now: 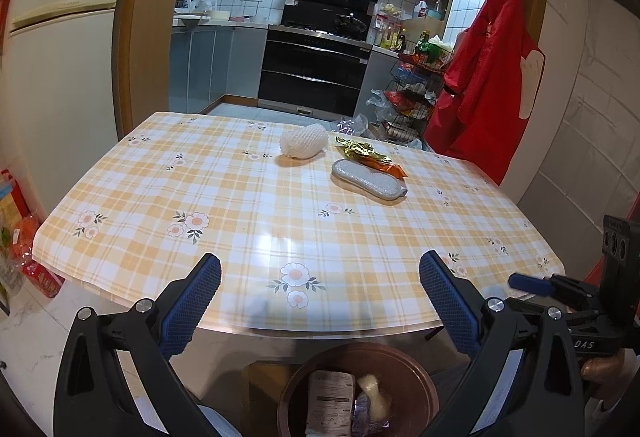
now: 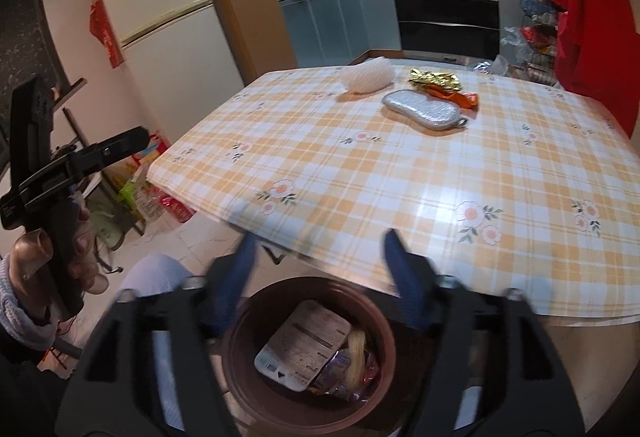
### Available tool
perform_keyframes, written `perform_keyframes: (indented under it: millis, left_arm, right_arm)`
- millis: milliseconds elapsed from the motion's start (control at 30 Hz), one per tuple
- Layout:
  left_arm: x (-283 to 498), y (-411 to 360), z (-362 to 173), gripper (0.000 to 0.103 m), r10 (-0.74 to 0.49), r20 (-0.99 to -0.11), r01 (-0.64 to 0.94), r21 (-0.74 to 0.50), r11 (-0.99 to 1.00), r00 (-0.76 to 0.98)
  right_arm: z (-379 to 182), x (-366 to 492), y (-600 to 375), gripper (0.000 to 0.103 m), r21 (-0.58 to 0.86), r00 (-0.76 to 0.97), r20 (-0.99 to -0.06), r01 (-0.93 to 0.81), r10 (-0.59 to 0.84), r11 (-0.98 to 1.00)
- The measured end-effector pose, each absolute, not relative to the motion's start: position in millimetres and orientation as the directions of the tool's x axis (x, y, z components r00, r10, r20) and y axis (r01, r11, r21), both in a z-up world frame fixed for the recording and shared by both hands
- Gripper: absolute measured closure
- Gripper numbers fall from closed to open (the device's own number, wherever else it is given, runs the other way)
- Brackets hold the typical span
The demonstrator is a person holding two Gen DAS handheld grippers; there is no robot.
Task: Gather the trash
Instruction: 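Carry the can and wrapper over the bin and open both tools, then grasp the silver sponge with the right tool and lift it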
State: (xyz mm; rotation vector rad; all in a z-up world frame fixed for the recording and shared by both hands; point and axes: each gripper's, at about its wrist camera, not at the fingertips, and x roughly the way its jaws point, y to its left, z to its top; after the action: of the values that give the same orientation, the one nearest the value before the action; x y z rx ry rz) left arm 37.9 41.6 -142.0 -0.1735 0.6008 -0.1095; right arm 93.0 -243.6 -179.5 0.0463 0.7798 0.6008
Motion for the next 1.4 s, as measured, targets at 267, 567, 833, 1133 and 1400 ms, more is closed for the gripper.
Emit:
perform_keyframes:
  millis: [267,567,833,1133,1400]
  left_arm:
    - [40,40,-145,0.006,-0.152,-0.553,0.057,-0.185,0.981,0.819]
    - [53,37,-155,0.006,-0.146,-0.570,0.060,-0.166,0.984,0.808]
    - [83,37,-167,0.006,-0.134,-0.594,0.073,-0.127,0.989,0.793]
    - [162,46,-186,0.006,-0.140,-0.619,0.098,-0.102,0.990,0.773]
    - [248,62,-200,0.006,-0.180,-0.626,0.101,-0.160,0.982,0.759]
  right_arm:
    - [-184,102,-255,0.009,0.230,0.594,-0.661,-0.421,0.458,0.878]
    - [-198,116,-266,0.006,0.185,0.604,-0.695,-0.372,0.389,0.909]
    - [-208,149,-269,0.006,0.096,0.618,-0.710,-0.390,0.338,0.916]
    - [-226,260,-258,0.006,0.013,0.608,-0.729,-0.447,0.314,0.895]
    - [-258,383,-215,0.010,-0.021,0.540,-0.785,-0.513,0.304,0.858]
